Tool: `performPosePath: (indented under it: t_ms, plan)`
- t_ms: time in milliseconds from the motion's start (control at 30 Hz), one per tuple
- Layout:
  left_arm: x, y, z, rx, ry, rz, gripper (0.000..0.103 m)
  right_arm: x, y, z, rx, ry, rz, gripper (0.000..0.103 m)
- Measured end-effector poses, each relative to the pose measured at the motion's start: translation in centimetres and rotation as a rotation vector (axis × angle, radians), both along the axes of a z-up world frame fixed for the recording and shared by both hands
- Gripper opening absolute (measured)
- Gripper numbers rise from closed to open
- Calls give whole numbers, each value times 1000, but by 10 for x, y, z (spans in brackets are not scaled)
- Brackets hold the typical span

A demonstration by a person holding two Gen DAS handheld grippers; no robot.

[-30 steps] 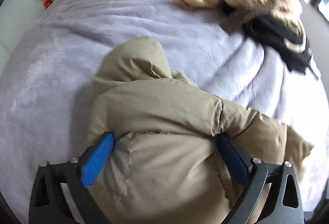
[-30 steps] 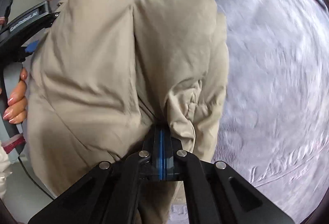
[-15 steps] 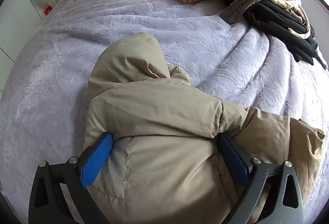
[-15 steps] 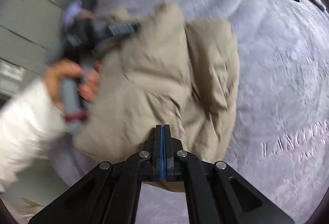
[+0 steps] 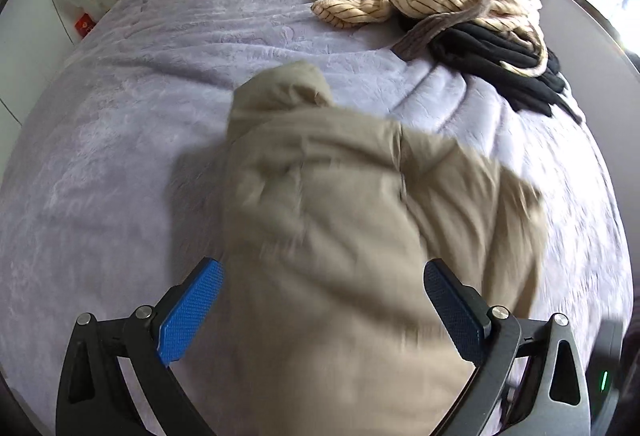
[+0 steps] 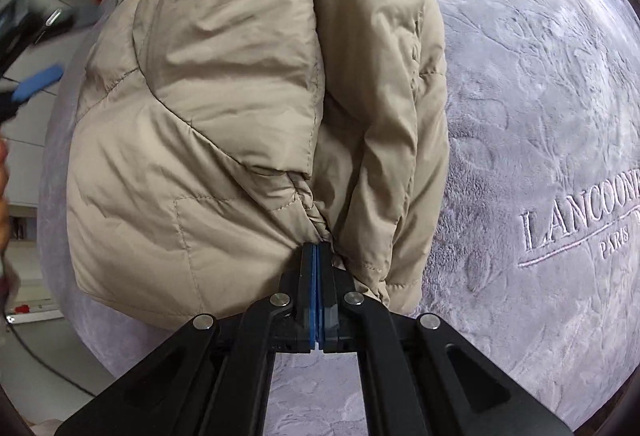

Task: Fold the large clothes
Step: 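Open both tools and lift them away from the folded jacket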

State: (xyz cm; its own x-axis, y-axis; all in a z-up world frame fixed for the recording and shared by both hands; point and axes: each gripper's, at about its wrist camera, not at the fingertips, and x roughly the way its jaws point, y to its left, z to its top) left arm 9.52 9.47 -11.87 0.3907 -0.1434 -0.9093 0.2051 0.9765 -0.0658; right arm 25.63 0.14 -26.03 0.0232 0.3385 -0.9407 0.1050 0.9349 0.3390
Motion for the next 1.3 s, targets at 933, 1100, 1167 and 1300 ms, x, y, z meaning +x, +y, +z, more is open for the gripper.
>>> performPosePath:
  t_ms: [933, 1100, 1167, 1300]
  plan:
    - [-125, 66, 8, -31, 84, 112, 101, -66, -49, 62, -33, 30, -71, 1]
    - [-129, 73, 11, -36, 47, 101, 102, -77, -45, 76, -31, 16, -93, 1]
    - [-130, 77, 13, -65, 50, 95, 102, -80, -44, 82, -29, 8, -97, 1]
    - [-131, 79, 19, -75, 58, 85, 102, -86, -38, 96, -33, -11, -98, 1]
